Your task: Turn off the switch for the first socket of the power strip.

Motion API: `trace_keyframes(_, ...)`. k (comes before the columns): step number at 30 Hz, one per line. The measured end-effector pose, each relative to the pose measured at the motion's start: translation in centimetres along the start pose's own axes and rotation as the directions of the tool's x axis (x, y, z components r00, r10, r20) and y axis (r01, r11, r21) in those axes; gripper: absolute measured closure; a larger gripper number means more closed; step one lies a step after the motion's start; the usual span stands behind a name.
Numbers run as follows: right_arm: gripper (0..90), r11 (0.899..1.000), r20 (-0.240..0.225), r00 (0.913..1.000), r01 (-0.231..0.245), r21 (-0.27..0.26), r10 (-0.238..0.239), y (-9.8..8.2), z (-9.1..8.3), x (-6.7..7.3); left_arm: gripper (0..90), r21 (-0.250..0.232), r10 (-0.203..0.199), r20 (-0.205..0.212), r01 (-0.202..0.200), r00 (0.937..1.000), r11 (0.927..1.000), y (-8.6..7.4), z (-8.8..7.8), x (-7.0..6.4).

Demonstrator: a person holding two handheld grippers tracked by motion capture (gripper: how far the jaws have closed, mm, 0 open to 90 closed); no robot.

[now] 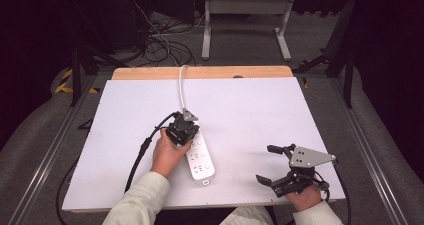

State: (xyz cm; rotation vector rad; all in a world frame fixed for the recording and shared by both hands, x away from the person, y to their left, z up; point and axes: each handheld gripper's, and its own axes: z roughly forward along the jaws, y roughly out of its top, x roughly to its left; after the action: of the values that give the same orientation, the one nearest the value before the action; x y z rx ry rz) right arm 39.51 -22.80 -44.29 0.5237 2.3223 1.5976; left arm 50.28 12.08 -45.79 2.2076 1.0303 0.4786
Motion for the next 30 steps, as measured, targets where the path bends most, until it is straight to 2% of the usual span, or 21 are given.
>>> trace_keyframes(1,2.8,1.0,0.0,1.0,0.001,-0.001,-0.001,0.0,0.0,0.0,90.0,-0.01,0.011,-0.019,-0.012,0.9997,0.9999,0.1,-0.3,-0.2)
trace_keyframes(2,2.9,1.0,0.001,1.0,0.0,-0.004,0.0,0.0,0.0,0.0,90.0,-0.01,0.011,-0.019,-0.012,0.9997,0.9999,0.1,-0.3,-0.2)
trace_keyframes(3,2.8,1.0,0.002,1.0,0.0,-0.004,0.0,0.0,-0.1,-0.1,90.0,-0.019,0.031,-0.041,-0.032,0.9987,0.9993,0.2,-0.4,-0.5)
trace_keyframes(4,2.8,1.0,0.002,1.0,0.0,-0.004,0.0,0.0,-0.1,-0.1,90.0,-0.019,0.031,-0.041,-0.032,0.9987,0.9993,0.2,-0.4,-0.5)
trace_keyframes(8,2.8,1.0,0.008,0.9999,-0.008,0.005,0.008,-0.1,0.0,-0.2,90.0,-0.052,0.005,-0.01,-0.006,0.9999,0.9987,0.6,-1.5,0.0)
trace_keyframes(10,2.8,1.0,0.009,0.9999,-0.008,0.005,0.008,-0.1,0.0,-0.2,90.0,-0.051,0.022,-0.019,-0.023,0.9996,0.9984,0.9,-2.1,0.1)
trace_keyframes(13,2.8,1.0,0.01,0.9999,-0.008,0.005,0.008,-0.1,0.0,-0.2,90.0,-0.074,0.014,-0.007,-0.015,0.9999,0.9972,1.2,-2.8,0.2)
trace_keyframes(18,2.9,1.0,0.01,0.9999,-0.008,0.005,0.008,-0.1,0.0,-0.2,90.0,-0.088,0.025,0.007,-0.025,0.9997,0.9958,1.6,-3.6,0.0)
trace_keyframes(24,2.8,1.0,0.009,0.9999,-0.013,0.004,0.013,-0.2,0.0,-0.3,90.0,-0.115,0.005,0.024,-0.002,0.9997,0.9934,1.8,-4.7,0.0)
trace_keyframes(30,2.9,1.0,0.008,0.9999,-0.012,0.008,0.012,-0.2,0.1,-0.3,90.0,-0.125,0.016,0.024,-0.013,0.9996,0.9921,2.0,-5.5,-0.1)
